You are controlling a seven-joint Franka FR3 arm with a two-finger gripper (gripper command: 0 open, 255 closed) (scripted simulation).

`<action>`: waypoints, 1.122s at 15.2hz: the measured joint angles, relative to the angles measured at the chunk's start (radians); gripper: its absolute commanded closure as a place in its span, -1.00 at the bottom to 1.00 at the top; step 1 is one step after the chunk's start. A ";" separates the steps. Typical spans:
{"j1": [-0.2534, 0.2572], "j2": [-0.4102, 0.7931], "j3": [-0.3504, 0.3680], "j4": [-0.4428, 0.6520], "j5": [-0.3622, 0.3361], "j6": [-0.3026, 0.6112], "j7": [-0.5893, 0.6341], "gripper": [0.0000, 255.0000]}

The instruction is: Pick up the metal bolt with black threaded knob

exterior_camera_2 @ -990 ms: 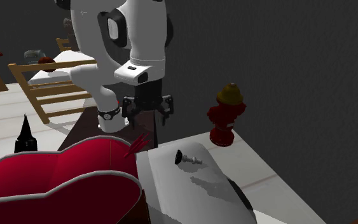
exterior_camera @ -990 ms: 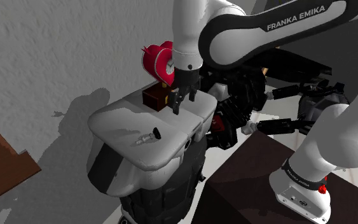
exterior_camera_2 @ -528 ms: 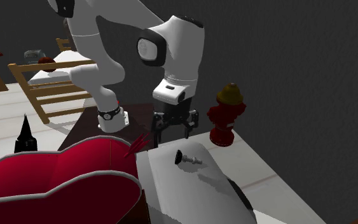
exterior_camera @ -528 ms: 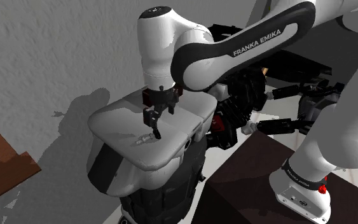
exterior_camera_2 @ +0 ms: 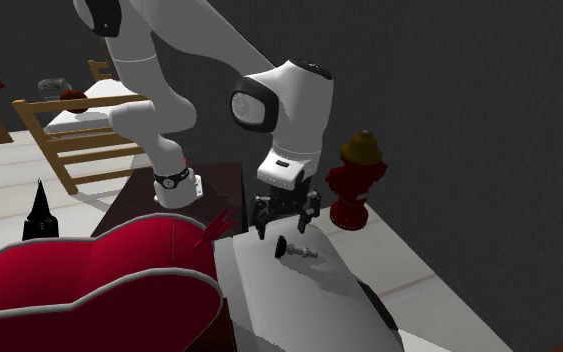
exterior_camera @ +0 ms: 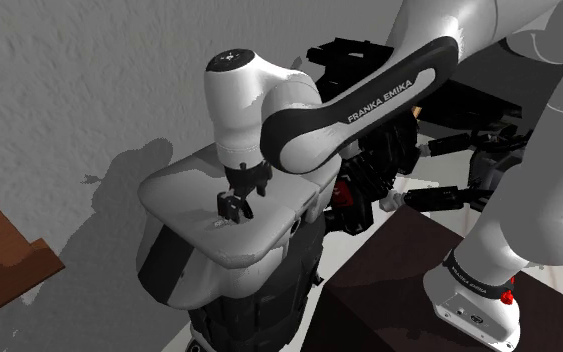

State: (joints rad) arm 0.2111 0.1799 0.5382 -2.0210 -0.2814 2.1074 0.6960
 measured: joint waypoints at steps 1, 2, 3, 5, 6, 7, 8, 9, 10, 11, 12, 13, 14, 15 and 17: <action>0.000 0.002 -0.001 -0.008 -0.003 0.010 0.003 -1.00; 0.000 0.006 -0.002 -0.011 -0.006 0.016 0.006 1.00; 0.001 0.009 -0.002 -0.012 -0.008 0.018 0.007 1.00; 0.002 0.011 -0.002 -0.012 -0.010 0.020 0.009 1.00; 0.002 0.012 -0.002 -0.011 -0.010 0.021 0.010 1.00; 0.002 0.012 -0.002 -0.011 -0.011 0.021 0.010 1.00; 0.002 0.012 -0.002 -0.011 -0.011 0.021 0.010 1.00; 0.002 0.012 -0.002 -0.011 -0.011 0.022 0.010 1.00; 0.002 0.012 -0.002 -0.011 -0.011 0.022 0.010 1.00; 0.002 0.012 -0.002 -0.011 -0.011 0.022 0.010 1.00; 0.002 0.011 -0.002 -0.011 -0.010 0.021 0.009 1.00; 0.001 0.006 -0.001 -0.011 -0.006 0.016 0.006 1.00; 0.000 0.003 0.000 -0.006 -0.003 0.008 0.003 1.00; -0.001 -0.005 0.000 -0.001 0.003 -0.002 -0.003 1.00; -0.005 -0.020 0.002 0.010 0.015 -0.024 -0.015 1.00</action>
State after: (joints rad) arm 0.2064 0.1601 0.5406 -2.0113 -0.2664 2.0836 0.6809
